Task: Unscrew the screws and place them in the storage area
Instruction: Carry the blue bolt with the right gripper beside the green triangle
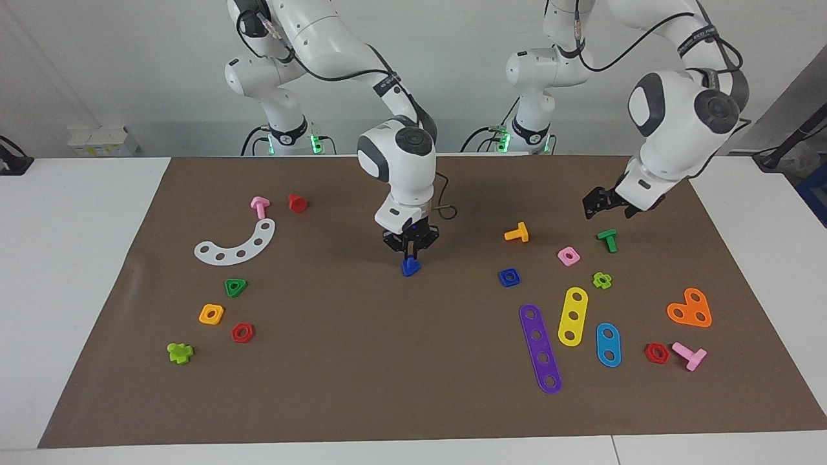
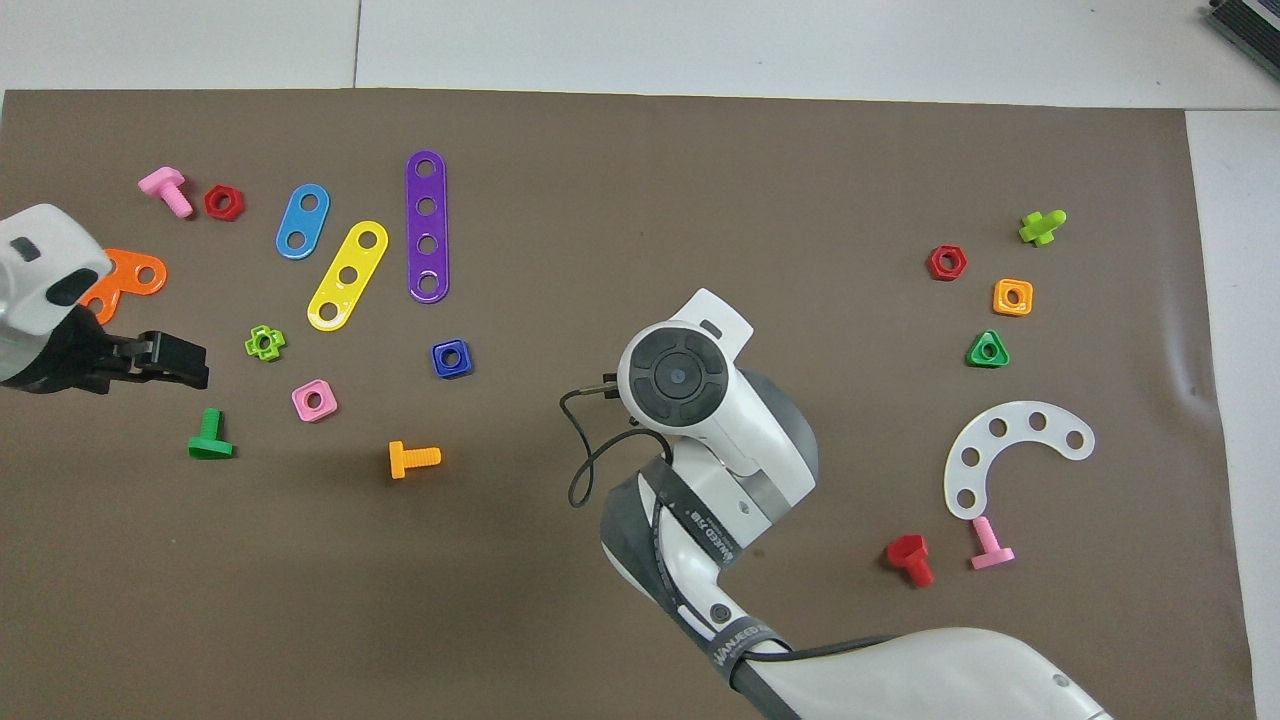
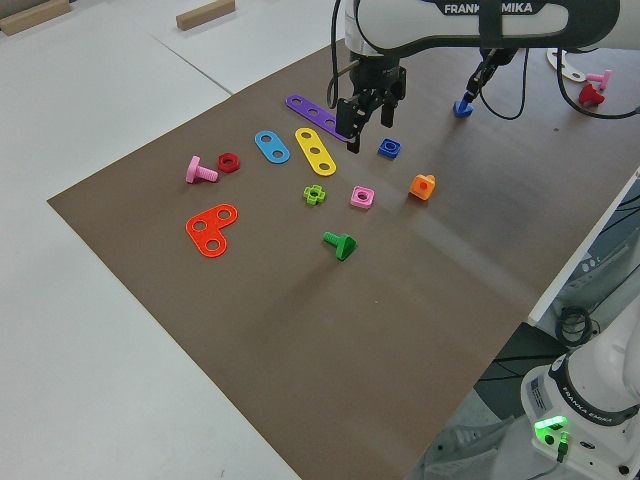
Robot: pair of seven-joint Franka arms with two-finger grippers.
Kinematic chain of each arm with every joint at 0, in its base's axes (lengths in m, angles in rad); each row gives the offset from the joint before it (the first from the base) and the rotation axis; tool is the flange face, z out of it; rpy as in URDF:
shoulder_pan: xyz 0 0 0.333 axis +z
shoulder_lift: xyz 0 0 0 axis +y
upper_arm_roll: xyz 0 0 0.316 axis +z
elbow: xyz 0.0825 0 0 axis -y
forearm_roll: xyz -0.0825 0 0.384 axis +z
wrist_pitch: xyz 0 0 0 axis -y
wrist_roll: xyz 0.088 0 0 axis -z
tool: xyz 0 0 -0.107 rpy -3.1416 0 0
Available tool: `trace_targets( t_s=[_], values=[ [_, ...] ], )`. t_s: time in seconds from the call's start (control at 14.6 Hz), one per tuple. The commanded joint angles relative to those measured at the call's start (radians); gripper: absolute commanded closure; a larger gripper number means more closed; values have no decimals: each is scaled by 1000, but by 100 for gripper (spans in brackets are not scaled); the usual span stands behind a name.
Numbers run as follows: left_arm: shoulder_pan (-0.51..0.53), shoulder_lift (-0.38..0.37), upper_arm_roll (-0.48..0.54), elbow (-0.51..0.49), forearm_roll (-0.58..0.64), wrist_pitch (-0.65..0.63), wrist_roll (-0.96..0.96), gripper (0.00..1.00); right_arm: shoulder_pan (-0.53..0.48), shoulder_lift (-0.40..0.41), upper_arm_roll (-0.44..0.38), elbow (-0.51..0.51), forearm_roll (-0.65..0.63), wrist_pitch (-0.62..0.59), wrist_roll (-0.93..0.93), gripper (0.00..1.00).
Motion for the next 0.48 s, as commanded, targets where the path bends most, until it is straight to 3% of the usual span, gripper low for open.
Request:
trace_targets(
  t_s=[0.0, 0.21, 0.41],
  values=[
    [11, -71, -7, -4, 12, -25, 6, 0, -78, -158, 9, -163, -18, 18, -85, 100],
    [2, -54, -10, 94, 12, -50, -2, 0, -162, -260, 9, -272, -15, 12, -229, 100],
    [1, -35, -12, 125, 12, -35, 5, 0, -256, -349, 9, -353, -6, 10, -364, 100]
  ],
)
